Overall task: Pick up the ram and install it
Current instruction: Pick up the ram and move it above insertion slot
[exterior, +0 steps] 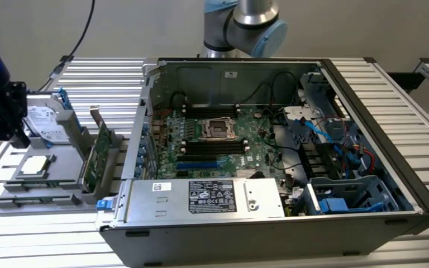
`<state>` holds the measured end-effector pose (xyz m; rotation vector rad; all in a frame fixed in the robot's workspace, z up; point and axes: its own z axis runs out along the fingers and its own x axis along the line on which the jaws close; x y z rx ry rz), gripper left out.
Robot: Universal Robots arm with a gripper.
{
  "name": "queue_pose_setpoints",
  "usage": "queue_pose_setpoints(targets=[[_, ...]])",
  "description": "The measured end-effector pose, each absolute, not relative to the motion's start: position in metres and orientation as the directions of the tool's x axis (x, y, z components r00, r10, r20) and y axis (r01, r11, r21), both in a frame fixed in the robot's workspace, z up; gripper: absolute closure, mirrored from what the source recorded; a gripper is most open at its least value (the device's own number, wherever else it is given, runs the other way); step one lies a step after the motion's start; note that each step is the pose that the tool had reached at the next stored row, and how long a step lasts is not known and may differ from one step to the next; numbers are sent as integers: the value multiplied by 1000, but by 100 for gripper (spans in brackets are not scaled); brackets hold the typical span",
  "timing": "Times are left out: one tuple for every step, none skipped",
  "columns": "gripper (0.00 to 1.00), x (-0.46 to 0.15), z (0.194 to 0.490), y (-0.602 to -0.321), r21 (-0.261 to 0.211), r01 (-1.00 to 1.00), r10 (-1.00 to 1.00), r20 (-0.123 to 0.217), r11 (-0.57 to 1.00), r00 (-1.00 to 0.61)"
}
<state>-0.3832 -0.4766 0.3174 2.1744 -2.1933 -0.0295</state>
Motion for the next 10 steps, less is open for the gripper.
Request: queue_pose_setpoints(targets=[[89, -383, 317, -477, 51, -999, -1000, 24, -8, 10], [89, -383, 317, -477, 51, -998, -999, 24, -28, 29], [89, -384, 317, -477, 51, -998, -999, 25, -41, 43], [89, -384, 317, -477, 51, -998, -999, 25, -45, 47], [89, -384, 317, -477, 51, -998, -999, 25, -45, 47], [89, -384, 317, -477, 51, -998, -999, 25, -45, 47], [88, -384, 317, -477, 51, -998, -999, 25, -45, 47], [88, -384, 317, -477, 51, -998, -999, 25, -45, 47], [83, -384, 317, -477, 51, -998, -999, 25, -45, 47], [77, -384, 317, -477, 51, -998, -999, 25, -45, 47]])
